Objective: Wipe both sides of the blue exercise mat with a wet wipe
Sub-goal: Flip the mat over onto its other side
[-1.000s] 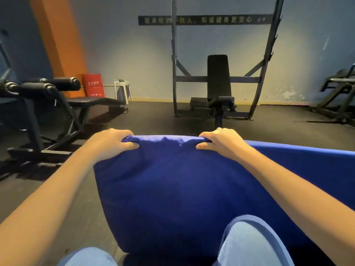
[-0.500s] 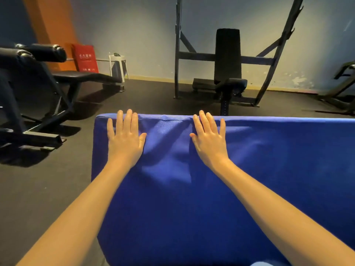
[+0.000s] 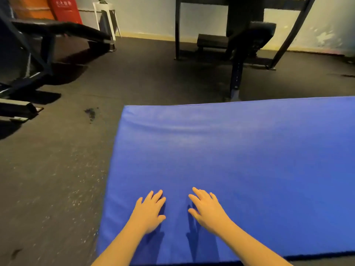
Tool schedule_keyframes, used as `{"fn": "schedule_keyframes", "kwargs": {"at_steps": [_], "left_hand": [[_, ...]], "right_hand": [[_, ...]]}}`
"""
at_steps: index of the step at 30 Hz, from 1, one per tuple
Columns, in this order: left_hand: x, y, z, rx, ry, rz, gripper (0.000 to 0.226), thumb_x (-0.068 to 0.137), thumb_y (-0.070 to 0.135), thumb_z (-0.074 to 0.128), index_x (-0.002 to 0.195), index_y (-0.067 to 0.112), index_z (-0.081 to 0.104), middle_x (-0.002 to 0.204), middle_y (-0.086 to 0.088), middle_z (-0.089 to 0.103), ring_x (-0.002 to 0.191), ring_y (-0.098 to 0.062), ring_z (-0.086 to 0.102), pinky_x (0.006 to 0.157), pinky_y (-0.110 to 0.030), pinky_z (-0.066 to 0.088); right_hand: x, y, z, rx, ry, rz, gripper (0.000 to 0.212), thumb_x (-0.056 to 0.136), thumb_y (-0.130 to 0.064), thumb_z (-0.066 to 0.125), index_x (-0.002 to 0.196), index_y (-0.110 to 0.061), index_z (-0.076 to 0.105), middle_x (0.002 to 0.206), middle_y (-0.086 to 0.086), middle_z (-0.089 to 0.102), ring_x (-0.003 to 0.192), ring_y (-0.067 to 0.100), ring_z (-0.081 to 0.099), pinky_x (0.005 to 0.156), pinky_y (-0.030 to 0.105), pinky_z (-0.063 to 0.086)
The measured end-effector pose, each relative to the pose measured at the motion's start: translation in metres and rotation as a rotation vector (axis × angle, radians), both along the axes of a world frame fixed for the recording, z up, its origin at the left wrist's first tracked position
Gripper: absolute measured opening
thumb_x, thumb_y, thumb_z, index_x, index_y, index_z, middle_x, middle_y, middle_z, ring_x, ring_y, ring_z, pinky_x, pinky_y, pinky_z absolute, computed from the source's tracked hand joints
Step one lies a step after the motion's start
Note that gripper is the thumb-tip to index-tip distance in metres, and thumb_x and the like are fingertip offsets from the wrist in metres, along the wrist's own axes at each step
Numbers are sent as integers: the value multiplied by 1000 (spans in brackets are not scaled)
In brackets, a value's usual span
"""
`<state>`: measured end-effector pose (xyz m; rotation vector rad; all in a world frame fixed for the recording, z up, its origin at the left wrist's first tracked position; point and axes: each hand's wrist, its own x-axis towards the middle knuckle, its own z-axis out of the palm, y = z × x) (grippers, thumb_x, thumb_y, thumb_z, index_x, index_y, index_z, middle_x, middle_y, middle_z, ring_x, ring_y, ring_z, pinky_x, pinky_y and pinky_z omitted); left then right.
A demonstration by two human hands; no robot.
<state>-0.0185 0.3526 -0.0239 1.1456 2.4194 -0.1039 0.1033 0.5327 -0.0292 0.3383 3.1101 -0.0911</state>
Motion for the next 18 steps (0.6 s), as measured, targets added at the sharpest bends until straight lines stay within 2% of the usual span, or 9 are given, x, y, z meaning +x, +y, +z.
{"fn": "schedule_keyframes", "kwargs": {"at_steps": [1,3,4,6,9,12,16,18], "left_hand": [[4,-1,-20,-46,-42,-15,66,100,44,42,155,25,12,163,6,-10,150,-21,-5,120,-48,9],[9,-3,-46,-114,-76,-44,75,97,49,47,156,26,7,162,5,-13,150,-23,-8,119,-49,9],[12,-5,-57,-131,-72,-60,80,95,52,49,156,27,4,162,5,-14,150,-24,-9,119,-50,7],[22,-9,-72,-145,-64,-109,88,90,58,52,156,27,1,162,3,-16,149,-25,-12,118,-55,3],[44,-16,-82,-202,-58,-206,107,81,65,59,155,23,-6,160,-4,-23,147,-30,-19,115,-61,1],[55,-19,-88,-267,13,-237,118,79,63,65,154,18,-14,157,-9,-29,145,-37,-22,111,-67,5],[54,-19,-92,-266,54,-257,104,88,46,62,154,14,-12,158,-15,-23,145,-43,-17,110,-66,16],[54,-17,-91,-266,27,-281,97,90,36,60,154,10,-8,159,-17,-18,145,-46,-12,111,-64,19]], "right_hand": [[5,0,-17,-55,-66,7,42,75,-41,67,108,-14,68,129,8,56,112,22,61,83,50,52],[16,-2,-46,-176,-290,-9,56,93,-40,50,141,-12,39,157,6,17,142,24,22,110,52,26],[21,-3,-56,-203,-378,-22,65,95,-44,47,148,-15,25,160,3,1,146,22,6,114,50,17],[26,-4,-69,-214,-465,-46,81,90,-54,49,152,-20,10,159,0,-11,146,21,-7,115,51,11],[29,-5,-80,-246,-476,-60,95,82,-62,55,152,-21,5,159,0,-14,146,21,-10,115,53,9],[38,-9,-83,-205,-474,-4,106,77,-65,60,152,-22,0,158,3,-18,146,24,-12,113,55,8],[58,-19,-94,-81,-506,33,117,71,-56,73,152,-21,-3,157,7,-20,145,31,-9,109,61,11],[65,-22,-97,-20,-496,28,120,60,-50,83,152,-21,12,158,11,-7,144,36,10,102,65,24]]}}
